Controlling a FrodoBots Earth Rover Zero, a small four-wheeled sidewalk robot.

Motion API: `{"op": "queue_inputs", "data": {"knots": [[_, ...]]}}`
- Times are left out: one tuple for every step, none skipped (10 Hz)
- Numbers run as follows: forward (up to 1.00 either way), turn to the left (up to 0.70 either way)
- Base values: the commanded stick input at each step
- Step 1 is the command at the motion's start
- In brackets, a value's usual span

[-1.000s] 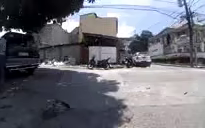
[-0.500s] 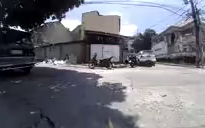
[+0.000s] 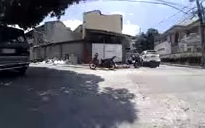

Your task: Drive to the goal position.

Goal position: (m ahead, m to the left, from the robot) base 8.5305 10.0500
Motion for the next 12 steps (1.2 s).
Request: {"op": "queue_inputs", "data": {"knots": [[1.00,0.28],[1.00,-0.01],[1.00,-0.01],[1.00,-0.01],[1.00,-0.01],[1.00,-0.01],[1.00,-0.01],[1.00,-0.01],[1.00,0.17],[1.00,0.35],[1.00,0.36],[1.00,0.36]]}}
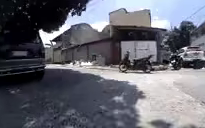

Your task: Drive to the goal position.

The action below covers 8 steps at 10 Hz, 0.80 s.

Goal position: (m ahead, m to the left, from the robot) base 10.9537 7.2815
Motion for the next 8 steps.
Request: {"op": "queue_inputs", "data": {"knots": [[1.00,0.24],[1.00,0.06],[1.00,-0.02],[1.00,-0.03],[1.00,-0.03],[1.00,-0.04],[1.00,-0.03],[1.00,-0.03]]}}
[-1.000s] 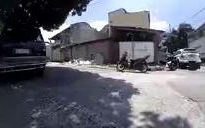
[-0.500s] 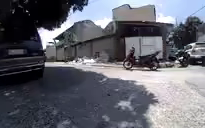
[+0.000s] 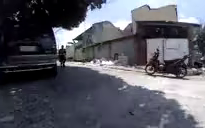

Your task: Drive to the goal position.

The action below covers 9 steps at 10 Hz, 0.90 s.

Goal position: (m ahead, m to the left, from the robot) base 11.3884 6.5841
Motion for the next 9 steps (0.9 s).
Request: {"op": "queue_inputs", "data": {"knots": [[1.00,-0.03],[0.47,-0.02],[0.00,0.00],[0.00,0.00],[0.00,0.00],[0.00,0.00],[0.00,0.00],[0.00,0.00],[0.00,0.00]]}}
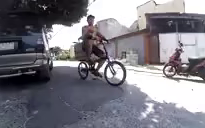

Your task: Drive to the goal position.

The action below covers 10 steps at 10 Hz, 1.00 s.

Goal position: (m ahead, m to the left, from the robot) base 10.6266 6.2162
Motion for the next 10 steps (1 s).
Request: {"op": "queue_inputs", "data": {"knots": [[0.00,0.00],[0.00,0.00],[0.03,-0.01],[0.06,-0.01],[0.03,0.00],[0.01,0.00],[0.04,-0.01],[0.11,-0.01],[1.00,-0.01],[1.00,-0.01]]}}
